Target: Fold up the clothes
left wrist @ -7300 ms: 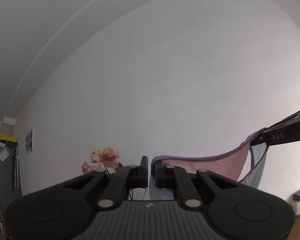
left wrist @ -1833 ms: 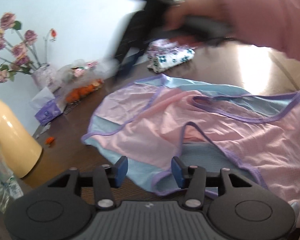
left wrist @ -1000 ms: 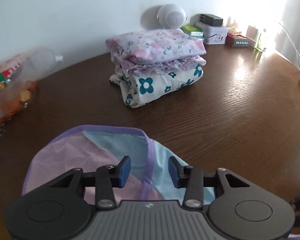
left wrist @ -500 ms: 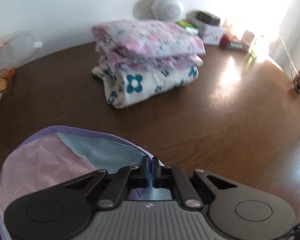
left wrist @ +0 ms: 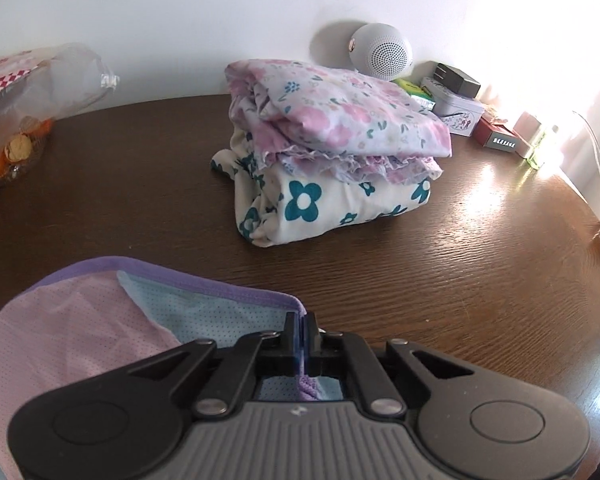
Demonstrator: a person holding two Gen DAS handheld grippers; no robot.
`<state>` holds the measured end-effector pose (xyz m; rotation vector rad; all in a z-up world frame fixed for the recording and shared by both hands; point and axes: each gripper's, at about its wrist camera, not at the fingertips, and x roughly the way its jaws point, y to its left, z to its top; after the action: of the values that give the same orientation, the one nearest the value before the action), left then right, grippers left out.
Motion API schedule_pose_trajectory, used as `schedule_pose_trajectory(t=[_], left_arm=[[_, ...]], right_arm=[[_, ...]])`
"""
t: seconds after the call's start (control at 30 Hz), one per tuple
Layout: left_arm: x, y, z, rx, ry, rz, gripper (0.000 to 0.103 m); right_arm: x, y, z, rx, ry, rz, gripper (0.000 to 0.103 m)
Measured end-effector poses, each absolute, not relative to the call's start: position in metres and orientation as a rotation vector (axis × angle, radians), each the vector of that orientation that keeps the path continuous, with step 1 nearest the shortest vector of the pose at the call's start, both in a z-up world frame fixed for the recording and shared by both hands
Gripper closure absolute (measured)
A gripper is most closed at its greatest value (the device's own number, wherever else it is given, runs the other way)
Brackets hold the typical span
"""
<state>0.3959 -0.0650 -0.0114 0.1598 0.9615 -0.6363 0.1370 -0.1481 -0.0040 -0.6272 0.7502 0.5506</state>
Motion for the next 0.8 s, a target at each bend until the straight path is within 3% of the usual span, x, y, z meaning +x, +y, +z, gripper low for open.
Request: schedule_pose_trajectory(t=[0.13, 0.27, 0.4, 0.5, 0.57, 0.6, 0.8], left_arm=[[0.396, -0.060, -0.009, 0.132, 0.949, -0.651, 0.101], [0.392, -0.054, -0.002, 0.104, 0.942, -0.660, 0.089], [0.392, -0.054, -0.006, 0.107, 0.967, -0.652, 0.080], [0.392, -0.056, -0.010, 0.104, 0.985, -0.646, 0.082], [0.393, -0.058, -0.013, 0.102, 0.986, -0.660, 0.085], [0.393, -0.059, -0.014, 0.101, 0.987, -0.665, 0.102], [0.394, -0.057, -0.015, 0.091, 0.974, -0.665, 0.102]], right_arm=[[0.138, -0.161, 0.004, -0.494, 0.754, 0.561, 0.091], [0.134, -0.174, 0.011, -0.331, 0.791, 0.564, 0.066], [0.123, -0.171, 0.010, -0.291, 0.808, 0.540, 0.066], [0.125, -0.166, 0.004, -0.305, 0.826, 0.524, 0.074], [0.127, -0.166, 0.003, -0.299, 0.835, 0.513, 0.096], [0.128, -0.168, 0.003, -0.290, 0.835, 0.497, 0.099], [0.132, -0.204, 0.004, -0.136, 0.862, 0.341, 0.102]])
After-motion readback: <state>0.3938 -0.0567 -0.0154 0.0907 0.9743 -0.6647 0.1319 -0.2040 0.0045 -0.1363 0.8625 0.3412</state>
